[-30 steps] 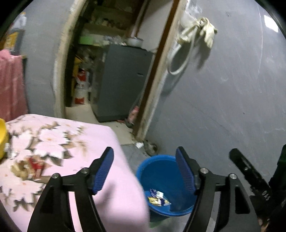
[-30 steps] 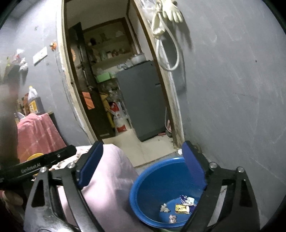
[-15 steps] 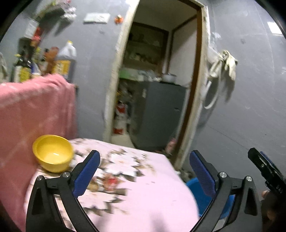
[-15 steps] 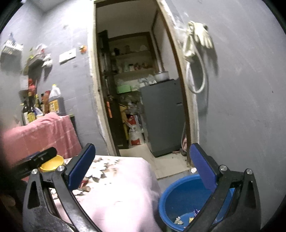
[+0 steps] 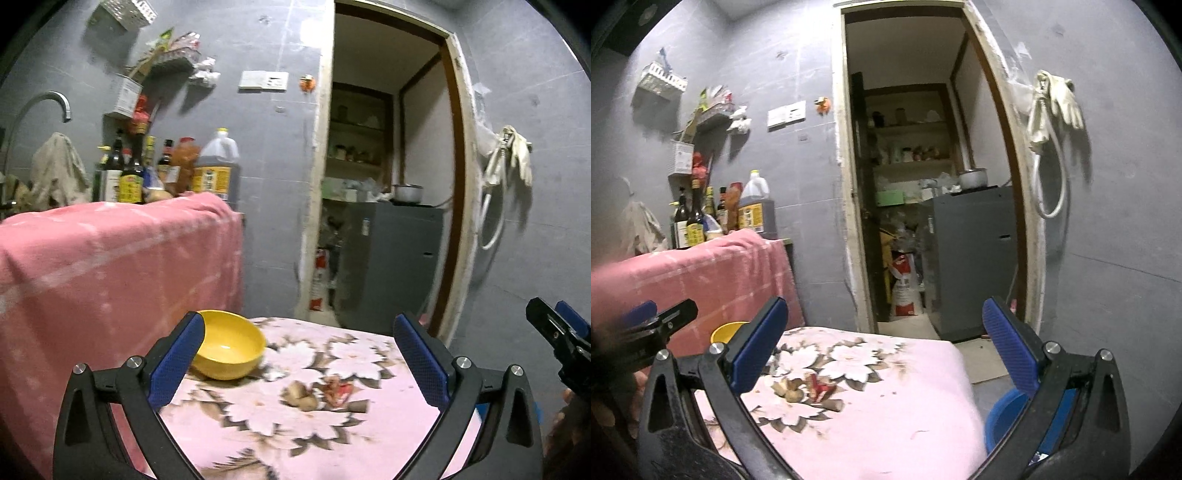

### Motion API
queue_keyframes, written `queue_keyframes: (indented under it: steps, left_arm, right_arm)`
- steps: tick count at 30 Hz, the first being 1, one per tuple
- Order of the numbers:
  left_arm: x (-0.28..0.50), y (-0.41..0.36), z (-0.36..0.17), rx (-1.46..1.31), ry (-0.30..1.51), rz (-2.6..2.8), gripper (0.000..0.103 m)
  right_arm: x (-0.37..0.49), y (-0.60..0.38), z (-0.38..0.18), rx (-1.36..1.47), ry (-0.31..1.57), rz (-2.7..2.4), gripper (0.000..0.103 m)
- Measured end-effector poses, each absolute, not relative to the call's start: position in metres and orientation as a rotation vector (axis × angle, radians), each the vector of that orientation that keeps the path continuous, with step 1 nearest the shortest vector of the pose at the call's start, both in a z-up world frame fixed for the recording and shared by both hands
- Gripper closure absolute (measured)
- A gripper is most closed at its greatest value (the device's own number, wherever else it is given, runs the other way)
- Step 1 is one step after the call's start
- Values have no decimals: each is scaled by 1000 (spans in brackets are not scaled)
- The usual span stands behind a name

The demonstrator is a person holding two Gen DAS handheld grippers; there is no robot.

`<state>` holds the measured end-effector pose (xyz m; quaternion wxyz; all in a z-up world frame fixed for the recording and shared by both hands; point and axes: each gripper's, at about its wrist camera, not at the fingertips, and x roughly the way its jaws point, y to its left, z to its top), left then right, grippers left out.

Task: Collect trash
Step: 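Bring both tools back over the table scraps, then grasp a small tan scrap with left gripper while right gripper grasps brown cork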

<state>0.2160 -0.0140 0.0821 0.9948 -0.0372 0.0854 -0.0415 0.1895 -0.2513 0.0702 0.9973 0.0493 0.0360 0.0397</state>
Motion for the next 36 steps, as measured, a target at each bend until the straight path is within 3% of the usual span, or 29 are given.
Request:
queue_keyframes:
  steps: [18, 36]
  left_arm:
    - [245, 9, 35, -16, 233, 31, 3]
    - [340, 1, -19, 9, 594, -72, 6]
  right_arm:
    - [240, -211, 30, 4, 152, 170, 0]
    - [333, -209, -29, 3, 524, 233, 0]
